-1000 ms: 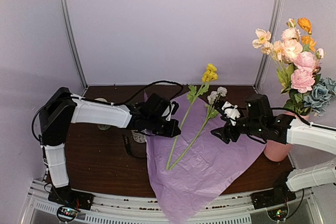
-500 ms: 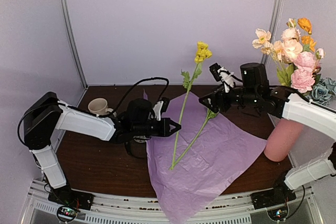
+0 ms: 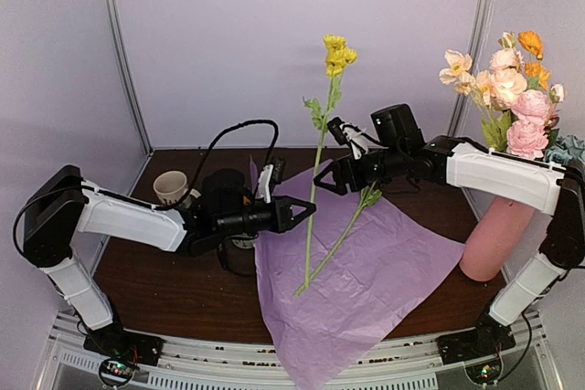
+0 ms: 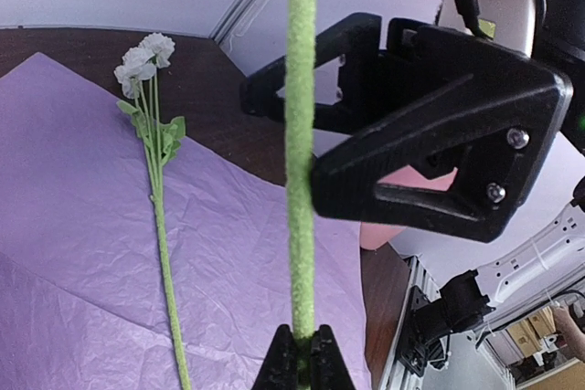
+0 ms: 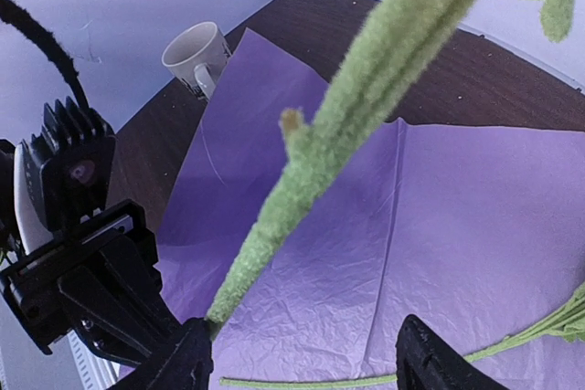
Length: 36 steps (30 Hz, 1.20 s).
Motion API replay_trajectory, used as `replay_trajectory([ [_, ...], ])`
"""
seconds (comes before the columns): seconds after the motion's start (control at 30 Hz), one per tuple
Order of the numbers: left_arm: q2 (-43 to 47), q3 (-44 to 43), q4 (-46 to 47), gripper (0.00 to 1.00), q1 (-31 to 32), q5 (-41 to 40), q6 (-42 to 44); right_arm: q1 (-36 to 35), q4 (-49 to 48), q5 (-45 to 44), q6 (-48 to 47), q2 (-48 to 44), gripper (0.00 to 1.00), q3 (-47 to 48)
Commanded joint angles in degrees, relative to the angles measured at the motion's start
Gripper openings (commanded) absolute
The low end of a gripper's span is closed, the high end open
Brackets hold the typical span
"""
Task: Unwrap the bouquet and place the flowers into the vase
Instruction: Pass from the left arm to the right
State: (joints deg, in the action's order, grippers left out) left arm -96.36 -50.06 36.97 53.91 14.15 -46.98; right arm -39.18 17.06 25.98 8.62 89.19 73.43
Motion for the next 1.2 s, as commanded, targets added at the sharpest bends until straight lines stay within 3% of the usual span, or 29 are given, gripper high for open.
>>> replay_trajectory([
  [0.0,2.34,-0.79,1.19,0.00,1.69,-0.06,4.16,-0.46,-0.30,5.92,2.16,1.02,0.69,3.65],
  [0.1,2.42,-1.12,0.91,0.00,2.05,0.15,4.82,-0.54,-1.93,8.46,3.09,1.01,0.65,3.73],
  [0.33,2.11,-3.11,-2.49,0.01,3.38,-0.03,7.94,-0.55,-1.77,11.24,2.98,1.44,0.08,5.11],
  [0.4,1.24,-4.39,-5.49,0.27,3.52,0.53,9.31,-0.55,-1.55,11.42,2.93,0.92,0.00,5.50],
  [0.5,0.58,-5.66,-9.37,0.48,4.48,0.14,12.78,-0.55,-0.18,10.77,2.16,-0.14,0.00,6.81],
  [0.6,0.31,-6.93,-13.78,0.47,5.59,-1.87,16.01,-0.55,0.84,10.42,1.42,-1.52,0.00,7.68],
  [0.8,0.31,-7.34,-15.76,0.17,6.93,-3.52,19.88,-0.55,1.68,9.71,0.75,-4.19,0.00,8.21],
  [0.87,0.22,-7.70,-16.42,0.00,7.31,-4.12,20.82,-0.55,1.94,10.12,0.62,-4.65,0.00,8.16],
  [0.9,0.27,-7.84,-16.56,0.00,7.55,-4.38,21.20,-0.55,2.11,10.64,0.54,-4.84,0.00,8.18],
  [0.97,0.38,-7.96,-16.47,0.00,8.01,-4.84,21.97,-0.55,3.88,12.59,-0.78,-4.98,0.11,9.43],
  [1.07,0.57,-8.00,-16.36,0.00,8.61,-5.43,22.71,-0.27,7.40,10.95,-2.57,-5.33,0.43,13.99],
  [1.17,0.59,-8.06,-16.14,0.00,8.84,-5.66,22.80,0.30,8.28,8.91,-2.60,-5.92,0.49,18.42],
])
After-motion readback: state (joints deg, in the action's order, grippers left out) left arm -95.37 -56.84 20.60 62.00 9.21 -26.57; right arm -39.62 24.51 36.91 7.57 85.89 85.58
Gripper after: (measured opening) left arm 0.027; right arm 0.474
